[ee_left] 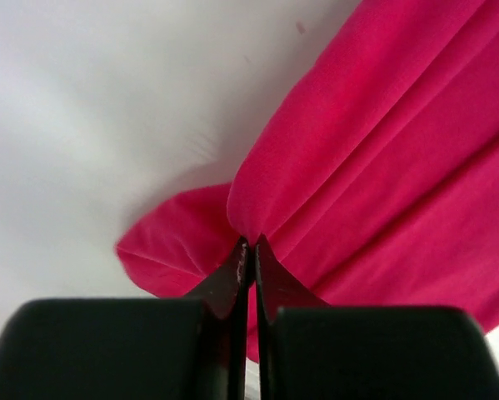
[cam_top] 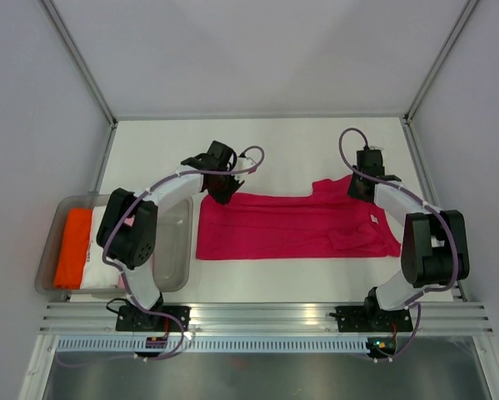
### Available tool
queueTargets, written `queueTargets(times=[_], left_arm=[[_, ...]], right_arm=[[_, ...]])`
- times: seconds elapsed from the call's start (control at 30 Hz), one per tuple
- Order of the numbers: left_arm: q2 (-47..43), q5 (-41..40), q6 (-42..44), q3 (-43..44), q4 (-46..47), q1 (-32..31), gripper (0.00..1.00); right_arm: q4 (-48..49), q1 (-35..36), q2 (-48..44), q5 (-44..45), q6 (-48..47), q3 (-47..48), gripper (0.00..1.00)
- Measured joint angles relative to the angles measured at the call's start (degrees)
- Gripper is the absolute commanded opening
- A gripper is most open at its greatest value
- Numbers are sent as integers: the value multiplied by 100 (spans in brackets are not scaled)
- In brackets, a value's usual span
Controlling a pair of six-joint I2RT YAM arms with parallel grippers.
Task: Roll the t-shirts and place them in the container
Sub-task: Fold the tshirt
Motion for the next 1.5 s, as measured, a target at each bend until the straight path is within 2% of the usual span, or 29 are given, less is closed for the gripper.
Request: queueTargets(times=[0.17,0.43,0.47,0.5,0.57,0.6,0.7,0.8,0.9,1.07,1.2,1.4,1.43,1.5], left_arm=[[-269,87,219,-872,-127,-181,35],[-935,828,817,-1211,-1239,-278,36],[-1008,896,874,-1196,-1355,-275,38],[-1069,970,909,-1154,-1456,-275,45],[-1143,990,907,-940,-1602,-256,61],[-1150,949,868,-756,-1615,-232,64],[-942,684,549,92,-1569,-109,66],[-374,264,236,1054,-1257,24,68],[262,-39,-11,1486,-1075,83,69],[1309,-116,-350,1648,-1178,81,65],[1668,-109,-533,1646,-1419,83,56],[1665,-50,-686,1646,-1473,81,25],[1663,-48,-688,1646,-1469,81,15],[1663,-46,-708,1646,-1473,81,3]], right_arm=[[138,61,-407,83,319,-826,0],[247,63,-745,118,503,-1169,0],[256,63,-763,118,507,-1174,0],[260,63,-767,118,509,-1174,0],[289,63,-769,118,514,-1176,0],[295,63,-772,116,518,-1176,0],[317,63,-772,114,529,-1191,0],[328,63,-772,114,551,-1202,0],[332,63,-772,116,560,-1211,0],[330,63,-772,122,560,-1228,0],[334,63,-772,140,560,-1239,0],[330,63,-769,179,564,-1272,0],[330,63,-769,181,564,-1272,0],[330,66,-769,203,564,-1272,0]])
